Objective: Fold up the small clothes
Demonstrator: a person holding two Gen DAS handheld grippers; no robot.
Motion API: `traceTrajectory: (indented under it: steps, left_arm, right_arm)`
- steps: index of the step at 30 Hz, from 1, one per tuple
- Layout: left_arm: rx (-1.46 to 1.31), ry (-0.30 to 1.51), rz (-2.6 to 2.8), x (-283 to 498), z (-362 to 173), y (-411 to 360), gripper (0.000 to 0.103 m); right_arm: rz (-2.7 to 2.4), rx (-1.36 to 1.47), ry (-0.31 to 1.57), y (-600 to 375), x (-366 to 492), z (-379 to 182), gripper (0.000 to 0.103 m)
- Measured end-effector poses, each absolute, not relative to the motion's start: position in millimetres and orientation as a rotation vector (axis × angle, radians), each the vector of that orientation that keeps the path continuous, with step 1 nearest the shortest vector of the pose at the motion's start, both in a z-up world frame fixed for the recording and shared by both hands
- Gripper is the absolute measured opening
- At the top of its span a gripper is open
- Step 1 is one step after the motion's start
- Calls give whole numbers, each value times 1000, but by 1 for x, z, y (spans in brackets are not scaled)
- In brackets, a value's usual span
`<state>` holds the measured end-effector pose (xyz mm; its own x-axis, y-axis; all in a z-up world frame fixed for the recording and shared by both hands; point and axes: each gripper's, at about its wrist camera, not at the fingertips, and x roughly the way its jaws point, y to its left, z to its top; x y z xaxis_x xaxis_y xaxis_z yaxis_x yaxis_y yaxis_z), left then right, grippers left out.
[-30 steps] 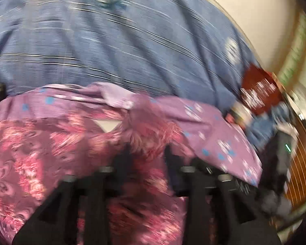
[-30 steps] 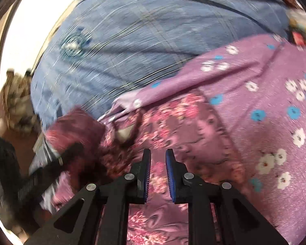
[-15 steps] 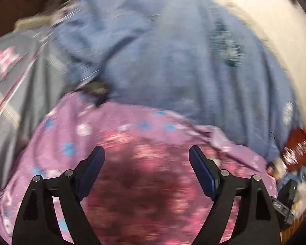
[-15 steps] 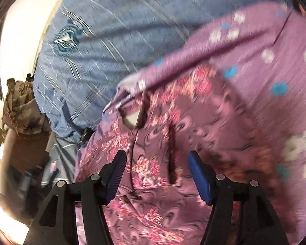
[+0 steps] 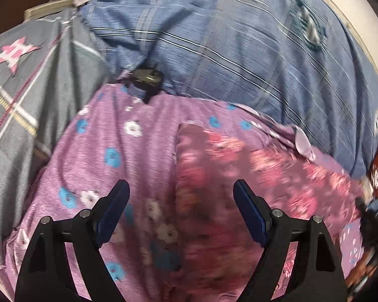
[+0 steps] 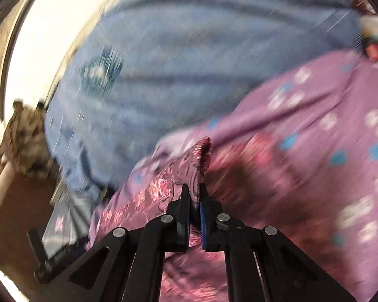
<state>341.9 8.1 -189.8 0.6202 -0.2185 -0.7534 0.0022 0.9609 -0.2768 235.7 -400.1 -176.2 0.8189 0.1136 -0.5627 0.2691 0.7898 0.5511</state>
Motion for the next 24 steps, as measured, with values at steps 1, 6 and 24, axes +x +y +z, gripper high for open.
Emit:
traceTrajectory:
  steps: [1,6,24]
  left_arm:
    - [-241,903,-135,341,-191,1,85]
    - [-128,936,-152,338,-202,-31,85]
    - [39,1031,-224,342,-225,-65,85]
  right_arm:
    - [-136,673,630,-411,234,-180,5]
    - [-150,804,919,-437,251,-237,13]
    - [-10,533,965,-377,261,-227,38]
